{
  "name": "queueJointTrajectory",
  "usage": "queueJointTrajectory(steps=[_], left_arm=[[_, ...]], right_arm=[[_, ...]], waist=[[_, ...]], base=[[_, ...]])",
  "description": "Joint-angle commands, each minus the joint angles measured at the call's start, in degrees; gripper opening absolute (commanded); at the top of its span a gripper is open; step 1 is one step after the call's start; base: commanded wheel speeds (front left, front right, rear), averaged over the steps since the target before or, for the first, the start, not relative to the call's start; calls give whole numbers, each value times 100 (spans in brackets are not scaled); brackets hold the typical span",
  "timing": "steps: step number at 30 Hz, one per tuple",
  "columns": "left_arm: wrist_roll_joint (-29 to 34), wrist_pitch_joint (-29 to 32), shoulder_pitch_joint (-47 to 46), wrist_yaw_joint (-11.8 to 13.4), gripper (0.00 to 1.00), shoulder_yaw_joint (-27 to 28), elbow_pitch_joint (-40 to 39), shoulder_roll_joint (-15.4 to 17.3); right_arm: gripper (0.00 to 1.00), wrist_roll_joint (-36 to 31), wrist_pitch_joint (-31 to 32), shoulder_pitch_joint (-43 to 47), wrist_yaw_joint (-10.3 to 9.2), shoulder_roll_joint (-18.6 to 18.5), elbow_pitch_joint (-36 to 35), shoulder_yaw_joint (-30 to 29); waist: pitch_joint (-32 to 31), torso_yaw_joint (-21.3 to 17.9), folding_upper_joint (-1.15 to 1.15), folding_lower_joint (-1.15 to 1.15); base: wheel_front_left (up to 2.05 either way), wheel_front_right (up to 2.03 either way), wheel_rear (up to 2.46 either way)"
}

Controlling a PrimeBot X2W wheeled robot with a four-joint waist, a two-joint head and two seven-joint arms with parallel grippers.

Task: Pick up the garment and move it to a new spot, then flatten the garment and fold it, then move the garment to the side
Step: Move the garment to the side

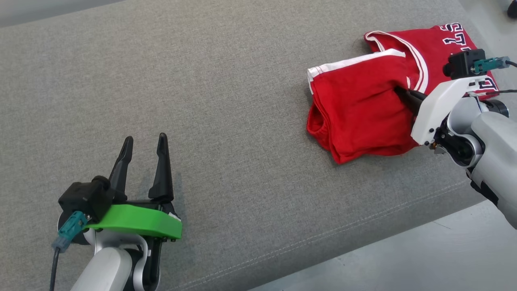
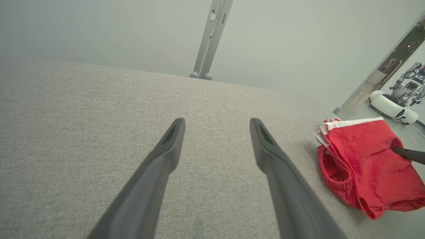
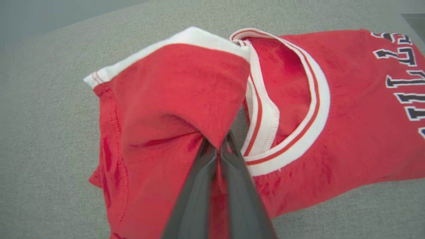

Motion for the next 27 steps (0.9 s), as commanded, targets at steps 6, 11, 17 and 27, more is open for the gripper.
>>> queueJointTrajectory(steps=[6,11,17,27], left_arm=[[8,-12,1,49,100,34,25,79],[-26,-20,107,74,100,64,-17,117],[-29,-17,187,135,100,77,-80,160],[115,203,-115,162,100,-22,-283,301]], right_arm=[[0,128,-108,-274,-3,83,168,-28],[0,108,25,-520,-3,-37,253,28],[0,122,165,-770,-3,-229,214,27],[0,2,-174,-1040,-3,-539,1025,-204]], waist=[[-56,22,0,0],[-126,31,0,0],[-130,-4,0,0],[358,303,0,0]], base=[[0,0,0],[0,0,0],[0,0,0],[0,0,0]])
